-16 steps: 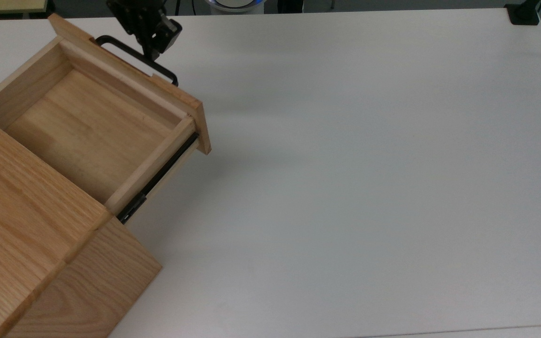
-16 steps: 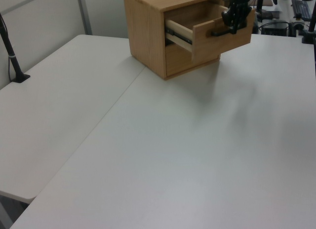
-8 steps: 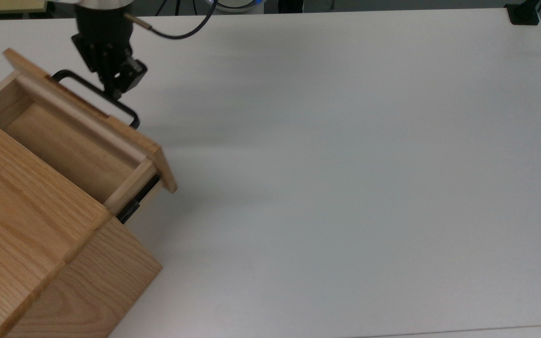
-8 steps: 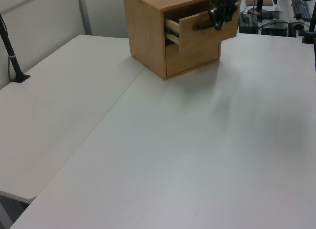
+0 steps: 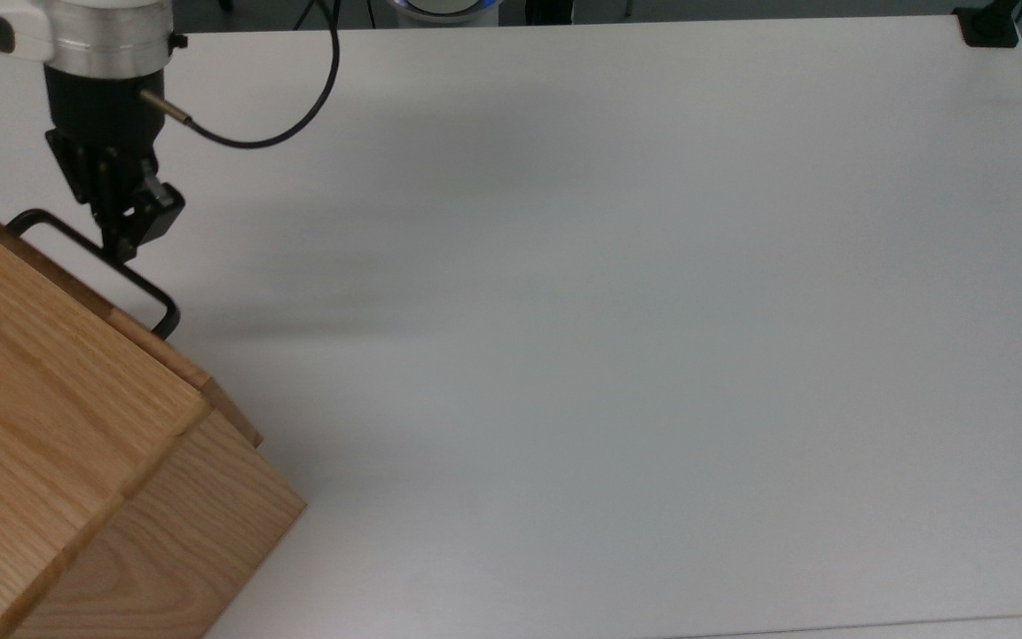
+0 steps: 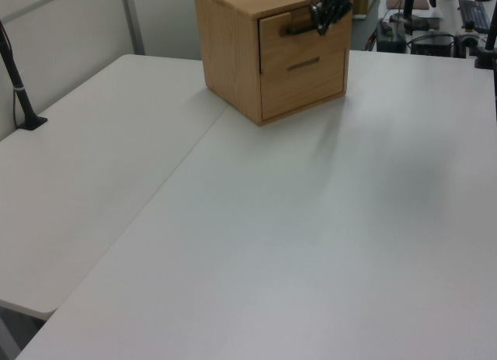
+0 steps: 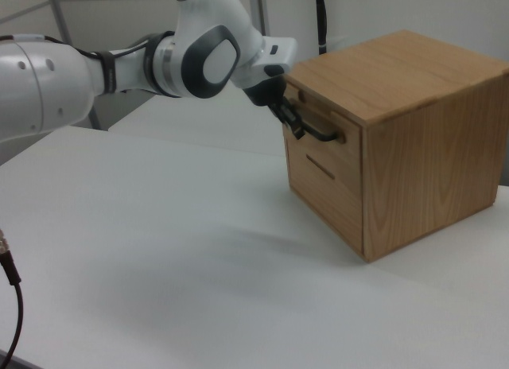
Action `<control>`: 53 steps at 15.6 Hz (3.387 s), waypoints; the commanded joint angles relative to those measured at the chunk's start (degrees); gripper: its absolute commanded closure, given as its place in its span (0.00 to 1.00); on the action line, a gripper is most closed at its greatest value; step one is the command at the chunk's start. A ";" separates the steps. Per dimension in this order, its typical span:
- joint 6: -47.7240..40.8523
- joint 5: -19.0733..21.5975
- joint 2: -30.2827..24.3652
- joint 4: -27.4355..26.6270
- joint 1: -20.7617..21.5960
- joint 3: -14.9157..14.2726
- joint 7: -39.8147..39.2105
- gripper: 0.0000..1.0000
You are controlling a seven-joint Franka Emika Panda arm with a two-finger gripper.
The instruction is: Close the drawer by sliding it
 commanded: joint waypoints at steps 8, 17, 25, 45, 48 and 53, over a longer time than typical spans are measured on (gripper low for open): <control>2.93 -1.10 1.21 3.42 -1.39 0.13 1.90 0.86; -32.31 -0.05 -10.39 2.35 -0.16 13.31 -1.45 0.00; -36.55 8.74 -17.96 -3.79 9.24 12.62 -0.13 0.00; -35.05 5.66 -18.05 -4.59 16.28 0.93 -27.02 0.00; -35.05 5.58 -18.14 -4.59 16.28 1.02 -27.11 0.00; -36.46 5.40 -18.31 -4.41 15.84 0.23 -29.22 0.00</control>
